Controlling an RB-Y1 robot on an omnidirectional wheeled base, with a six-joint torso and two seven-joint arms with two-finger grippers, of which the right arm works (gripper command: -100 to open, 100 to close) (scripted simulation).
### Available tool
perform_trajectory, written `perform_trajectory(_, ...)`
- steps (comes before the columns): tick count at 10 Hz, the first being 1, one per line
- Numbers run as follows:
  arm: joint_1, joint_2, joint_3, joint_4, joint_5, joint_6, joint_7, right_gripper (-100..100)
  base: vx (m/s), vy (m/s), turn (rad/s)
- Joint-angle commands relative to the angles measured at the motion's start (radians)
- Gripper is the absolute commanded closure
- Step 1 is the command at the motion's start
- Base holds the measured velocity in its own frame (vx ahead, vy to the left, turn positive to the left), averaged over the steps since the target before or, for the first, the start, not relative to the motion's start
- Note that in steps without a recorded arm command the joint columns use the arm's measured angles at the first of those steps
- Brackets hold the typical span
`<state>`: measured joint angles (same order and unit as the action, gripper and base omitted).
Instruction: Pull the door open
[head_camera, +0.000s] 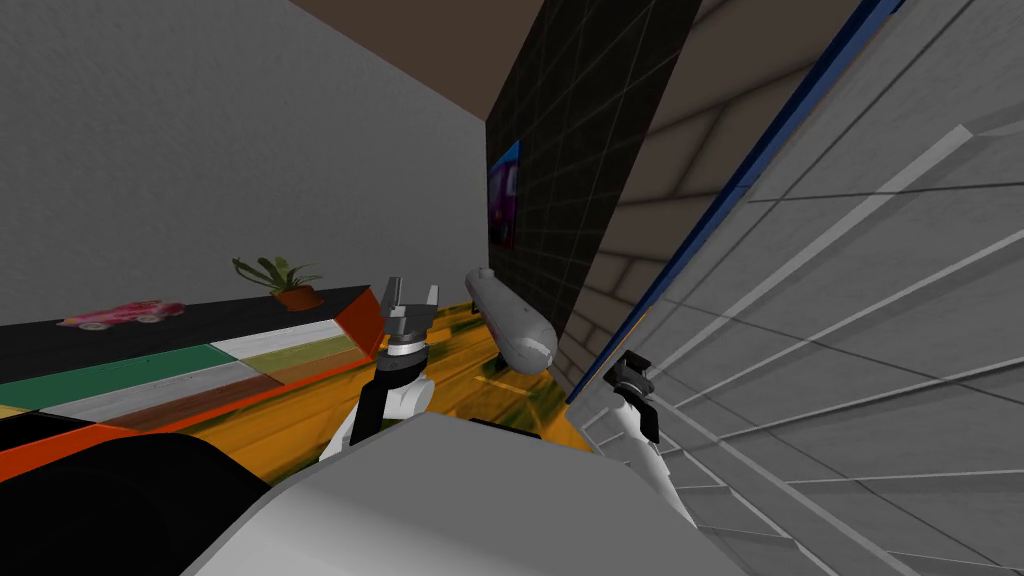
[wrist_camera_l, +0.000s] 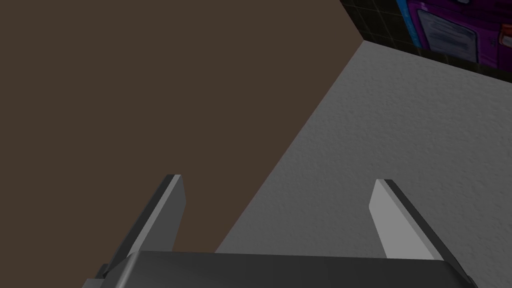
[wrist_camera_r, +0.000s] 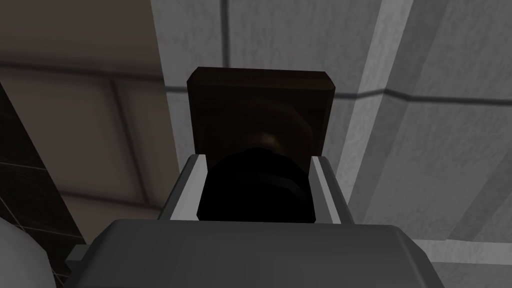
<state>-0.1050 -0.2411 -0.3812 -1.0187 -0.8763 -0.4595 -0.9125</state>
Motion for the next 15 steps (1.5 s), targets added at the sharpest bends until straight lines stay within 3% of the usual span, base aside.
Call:
perform_trajectory(1,-0.001,-0.001,-0.001,-0.001,-0.001,-0.002,-0.001,100,0.000,0.000,0.000)
perform_trajectory(11,0.016,0.002,0.126,-0.061,0.009,0.045,-0.056,100,-0.218,0.000,0.075)
perform_trajectory(12,0.010,0.001,0.121,-0.049,0.010,0.037,-0.053,100,-0.094,0.009,0.025)
perform_trajectory(15,0.019,-0.005,0.157,-0.060,0.016,0.045,-0.073,100,-0.198,-0.018,0.095)
